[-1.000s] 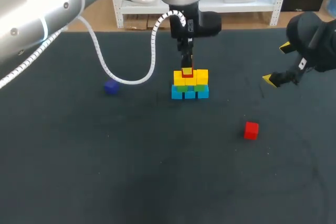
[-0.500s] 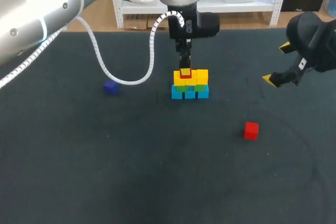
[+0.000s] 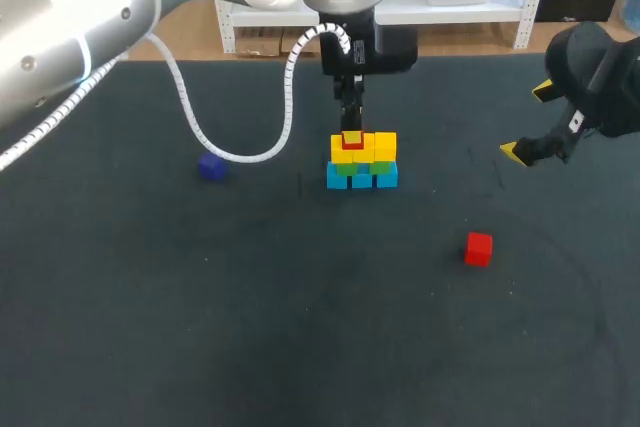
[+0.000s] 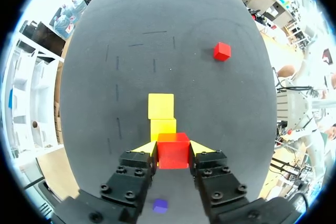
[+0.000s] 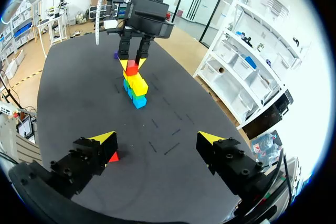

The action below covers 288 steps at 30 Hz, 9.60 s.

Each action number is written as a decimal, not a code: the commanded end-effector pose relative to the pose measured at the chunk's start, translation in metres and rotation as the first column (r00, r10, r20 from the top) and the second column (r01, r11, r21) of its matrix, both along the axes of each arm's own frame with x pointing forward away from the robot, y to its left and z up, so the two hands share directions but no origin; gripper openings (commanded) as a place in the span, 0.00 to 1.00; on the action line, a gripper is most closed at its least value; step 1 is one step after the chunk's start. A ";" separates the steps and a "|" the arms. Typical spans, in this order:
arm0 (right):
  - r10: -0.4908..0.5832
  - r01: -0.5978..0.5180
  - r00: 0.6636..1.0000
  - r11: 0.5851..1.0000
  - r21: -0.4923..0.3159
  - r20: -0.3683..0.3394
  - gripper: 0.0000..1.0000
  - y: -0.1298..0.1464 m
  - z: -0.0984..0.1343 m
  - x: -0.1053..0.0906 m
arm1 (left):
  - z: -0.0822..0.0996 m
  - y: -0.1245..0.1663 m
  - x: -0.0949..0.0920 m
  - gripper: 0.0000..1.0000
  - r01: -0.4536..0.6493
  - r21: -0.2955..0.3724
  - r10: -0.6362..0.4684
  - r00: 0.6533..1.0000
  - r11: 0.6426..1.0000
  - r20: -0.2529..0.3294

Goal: Place the blue cubes, place green cubes on the blue cubes, place the yellow cubes on the green cubes, then place the red cubes on the yellow cubes, and place purple cube on the red cubes.

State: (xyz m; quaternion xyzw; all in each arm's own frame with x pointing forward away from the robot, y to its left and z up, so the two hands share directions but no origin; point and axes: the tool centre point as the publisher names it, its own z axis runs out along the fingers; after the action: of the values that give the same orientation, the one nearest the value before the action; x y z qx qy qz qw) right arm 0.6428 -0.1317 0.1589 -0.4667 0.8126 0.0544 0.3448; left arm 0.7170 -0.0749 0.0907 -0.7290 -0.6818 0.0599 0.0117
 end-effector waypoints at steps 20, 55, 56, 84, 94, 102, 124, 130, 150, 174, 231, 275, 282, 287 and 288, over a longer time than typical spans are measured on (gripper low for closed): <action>-0.103 0.110 0.986 0.993 -0.046 0.131 1.00 0.002 -0.003 -0.002 | -0.002 -0.003 0.006 0.35 0.002 0.011 -0.002 1.000 1.000 0.000; -0.103 0.110 0.986 0.993 -0.046 0.131 1.00 0.002 -0.003 -0.002 | 0.038 0.029 -0.024 1.00 -0.024 -0.058 0.033 0.987 0.998 0.155; -0.103 0.110 0.986 0.993 -0.046 0.131 1.00 0.002 -0.003 -0.002 | 0.039 0.031 -0.024 1.00 -0.030 -0.060 0.039 0.986 0.998 0.159; -0.103 0.110 0.986 0.993 -0.046 0.131 1.00 0.002 -0.003 -0.002 | 0.053 0.105 -0.073 1.00 -0.221 -0.176 0.269 0.904 0.959 0.332; -0.103 0.110 0.986 0.993 -0.046 0.131 1.00 0.002 -0.003 -0.002 | 0.056 0.117 -0.078 1.00 -0.333 -0.186 0.380 0.846 0.924 0.374; -0.103 0.110 0.986 0.993 -0.046 0.131 1.00 0.002 -0.003 -0.002 | 0.052 0.146 -0.063 1.00 -0.405 -0.204 0.453 0.808 0.891 0.377; -0.103 0.110 0.986 0.993 -0.046 0.131 1.00 0.002 -0.003 -0.002 | 0.047 0.190 -0.045 1.00 -0.543 -0.234 0.590 0.721 0.807 0.364; -0.103 0.110 0.986 0.993 -0.046 0.131 1.00 0.002 -0.003 -0.002 | 0.047 0.196 -0.047 1.00 -0.558 -0.242 0.607 0.704 0.794 0.369; -0.047 0.075 0.986 0.983 -0.170 0.162 1.00 -0.008 0.041 -0.012 | 0.047 0.196 -0.048 1.00 -0.538 -0.245 0.591 0.718 0.806 0.368; 0.106 -0.126 0.991 0.936 -0.329 -0.080 1.00 0.037 0.029 -0.077 | 0.047 0.196 -0.048 1.00 -0.538 -0.245 0.591 0.718 0.806 0.368; 0.215 -0.368 0.878 0.874 -0.316 -0.428 1.00 0.037 -0.134 -0.082 | 0.047 0.196 -0.048 1.00 -0.538 -0.245 0.591 0.718 0.806 0.368; 0.230 -0.408 0.856 0.850 -0.332 -0.463 0.00 0.032 -0.151 -0.081 | 0.047 0.196 -0.048 1.00 -0.538 -0.245 0.591 0.718 0.806 0.368; 0.281 -0.434 0.867 0.830 -0.350 -0.411 0.00 0.029 -0.108 -0.073 | 0.047 0.196 -0.048 1.00 -0.538 -0.245 0.591 0.718 0.806 0.368; 0.345 -0.500 0.846 0.778 -0.380 -0.407 0.00 0.031 -0.072 -0.063 | 0.047 0.196 -0.048 1.00 -0.538 -0.245 0.591 0.718 0.806 0.368; 0.355 -0.509 0.844 0.767 -0.392 -0.402 0.00 0.032 -0.061 -0.059 | 0.047 0.196 -0.048 1.00 -0.538 -0.245 0.591 0.718 0.806 0.368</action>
State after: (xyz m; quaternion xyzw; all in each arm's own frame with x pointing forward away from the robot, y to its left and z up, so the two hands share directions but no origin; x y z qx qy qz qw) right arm 0.5810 -0.0983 0.0674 -0.6951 0.7151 -0.0019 0.0738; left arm 0.6689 0.1192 0.1376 -0.4780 -0.8530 -0.0611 -0.2005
